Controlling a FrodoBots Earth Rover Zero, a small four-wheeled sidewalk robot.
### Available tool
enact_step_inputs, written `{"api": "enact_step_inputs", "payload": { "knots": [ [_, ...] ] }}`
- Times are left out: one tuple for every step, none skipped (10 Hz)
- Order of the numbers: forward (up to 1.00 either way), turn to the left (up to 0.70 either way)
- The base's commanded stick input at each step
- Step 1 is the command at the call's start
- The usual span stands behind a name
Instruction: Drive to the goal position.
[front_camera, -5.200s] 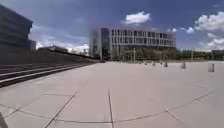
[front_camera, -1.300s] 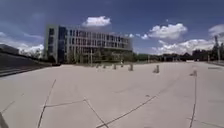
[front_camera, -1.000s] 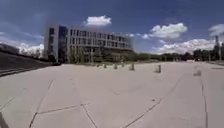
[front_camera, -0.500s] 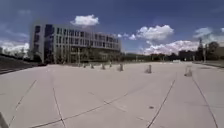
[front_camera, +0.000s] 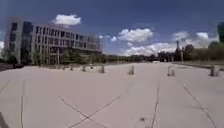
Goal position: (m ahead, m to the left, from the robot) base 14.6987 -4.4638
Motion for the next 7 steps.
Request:
{"api": "enact_step_inputs", "payload": {
  "knots": [
    [0.70, 0.00],
    [0.70, 0.00],
    [0.70, 0.00],
    [0.70, 0.00],
    [0.70, 0.00],
    [0.70, 0.00],
    [0.70, 0.00]
  ]
}}
